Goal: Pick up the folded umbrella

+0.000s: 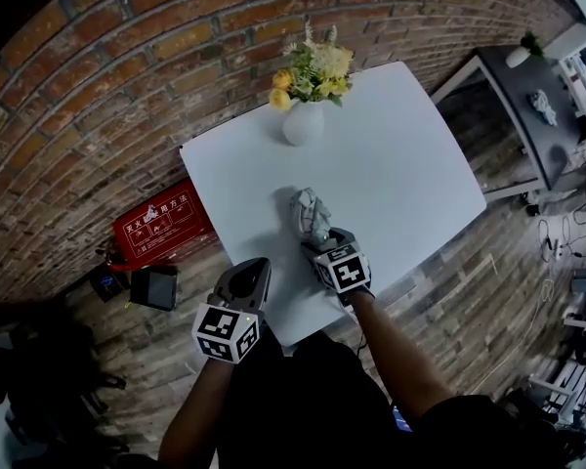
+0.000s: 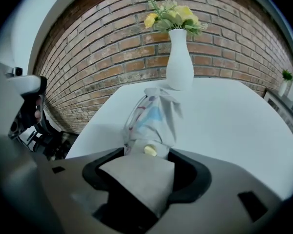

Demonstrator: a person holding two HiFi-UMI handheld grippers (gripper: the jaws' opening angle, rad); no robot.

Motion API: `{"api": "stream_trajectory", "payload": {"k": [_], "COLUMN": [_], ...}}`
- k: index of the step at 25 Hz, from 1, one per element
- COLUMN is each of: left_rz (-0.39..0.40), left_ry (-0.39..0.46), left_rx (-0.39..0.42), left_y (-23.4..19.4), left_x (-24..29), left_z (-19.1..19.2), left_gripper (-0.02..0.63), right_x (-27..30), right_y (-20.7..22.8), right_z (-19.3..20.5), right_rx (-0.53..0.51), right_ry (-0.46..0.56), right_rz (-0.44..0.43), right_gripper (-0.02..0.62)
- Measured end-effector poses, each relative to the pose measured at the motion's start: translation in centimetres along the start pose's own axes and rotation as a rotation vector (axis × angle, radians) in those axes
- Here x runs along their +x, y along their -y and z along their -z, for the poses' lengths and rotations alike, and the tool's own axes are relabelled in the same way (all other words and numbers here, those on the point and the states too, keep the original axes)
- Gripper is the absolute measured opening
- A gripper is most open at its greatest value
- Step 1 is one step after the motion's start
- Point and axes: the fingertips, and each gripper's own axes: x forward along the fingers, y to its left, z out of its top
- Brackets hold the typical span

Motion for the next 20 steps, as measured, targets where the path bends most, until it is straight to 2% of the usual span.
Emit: {"api": "stream_trajectory", "payload": {"k": [8, 20], "left_rz": [0.011, -0.011], "left_ry": [0.009, 0.042], "left_rx": [0.002, 0.010], "left_y": [0.3, 1.9], "left_x": [-0.2, -0.5], "left_z": [-0.1, -0.6], "left_gripper": [0.014, 0.014], "right_x": [-0.4, -4.1], "right_y": [-0.1, -1.0], "right_z": [0.4, 0.1], "right_rx": [0.023, 0.069], "right_ry": [0.004, 0.085], "right_rz": [-0.002, -0.054], "right_gripper": [0.262, 0.259]}}
